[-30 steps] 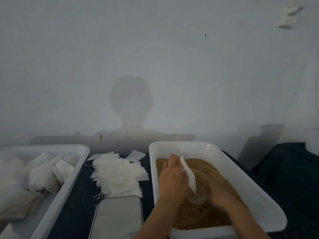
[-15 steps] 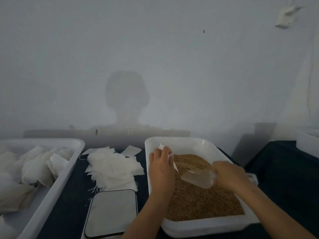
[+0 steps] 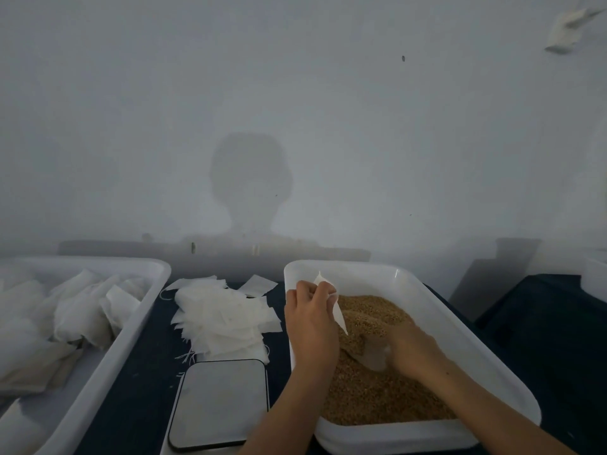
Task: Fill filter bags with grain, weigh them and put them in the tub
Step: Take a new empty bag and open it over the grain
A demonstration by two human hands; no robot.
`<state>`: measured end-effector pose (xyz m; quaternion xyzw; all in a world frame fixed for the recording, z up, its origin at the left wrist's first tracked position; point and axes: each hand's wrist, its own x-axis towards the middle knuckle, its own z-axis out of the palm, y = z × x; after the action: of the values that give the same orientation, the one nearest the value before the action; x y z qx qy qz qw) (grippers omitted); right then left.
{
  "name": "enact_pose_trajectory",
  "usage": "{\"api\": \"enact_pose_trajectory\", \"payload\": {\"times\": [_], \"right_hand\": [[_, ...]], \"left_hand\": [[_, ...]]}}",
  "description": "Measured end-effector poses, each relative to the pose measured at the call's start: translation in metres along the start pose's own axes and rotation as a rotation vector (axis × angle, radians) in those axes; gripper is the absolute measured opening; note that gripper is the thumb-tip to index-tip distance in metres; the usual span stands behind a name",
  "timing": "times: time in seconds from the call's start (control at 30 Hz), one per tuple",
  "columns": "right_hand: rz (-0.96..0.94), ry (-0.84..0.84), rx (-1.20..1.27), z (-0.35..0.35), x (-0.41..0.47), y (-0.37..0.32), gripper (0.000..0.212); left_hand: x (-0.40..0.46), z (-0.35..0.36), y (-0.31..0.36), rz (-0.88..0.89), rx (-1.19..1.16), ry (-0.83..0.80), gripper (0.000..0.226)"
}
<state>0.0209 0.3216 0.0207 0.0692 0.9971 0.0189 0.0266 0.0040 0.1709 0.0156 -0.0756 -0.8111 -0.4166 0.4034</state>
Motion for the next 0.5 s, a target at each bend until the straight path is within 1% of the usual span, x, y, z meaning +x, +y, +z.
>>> {"api": "enact_pose_trajectory", "payload": {"times": [0.03, 0.07, 0.13, 0.2, 0.23, 0.27, 0.4, 0.5], "right_hand": [[-0.023, -0.011, 0.029, 0.003, 0.002, 0.001, 0.014], [-0.033, -0.025, 0.066, 0.005, 0.002, 0.001, 0.010], [-0.042, -0.032, 0.151, 0.009, 0.003, 0.005, 0.014], [-0.060, -0.002, 0.210, 0.009, 0.001, 0.012, 0.007], [-0.040, 0.018, 0.233, 0.008, 0.000, 0.016, 0.016], [-0.027, 0.037, 0.263, 0.007, 0.000, 0.021, 0.020], [0.007, 0.085, 0.369, -0.012, -0.010, 0.042, 0.016], [-0.015, 0.069, 0.394, -0.037, -0.021, 0.057, 0.010]], "left_hand": [[0.000, 0.000, -0.001, 0.003, 0.013, -0.033, 0.006], [-0.001, 0.001, -0.001, 0.000, 0.029, -0.089, 0.009], [-0.001, 0.002, -0.004, 0.014, 0.075, -0.208, 0.016], [0.000, 0.003, -0.006, 0.040, 0.162, -0.318, 0.022], [0.000, 0.003, -0.007, 0.048, 0.191, -0.365, 0.024], [0.000, 0.004, -0.008, 0.053, 0.206, -0.403, 0.026], [-0.001, 0.006, -0.008, 0.092, 0.253, -0.526, 0.030], [-0.002, 0.009, -0.008, 0.114, 0.243, -0.587, 0.023]]}}
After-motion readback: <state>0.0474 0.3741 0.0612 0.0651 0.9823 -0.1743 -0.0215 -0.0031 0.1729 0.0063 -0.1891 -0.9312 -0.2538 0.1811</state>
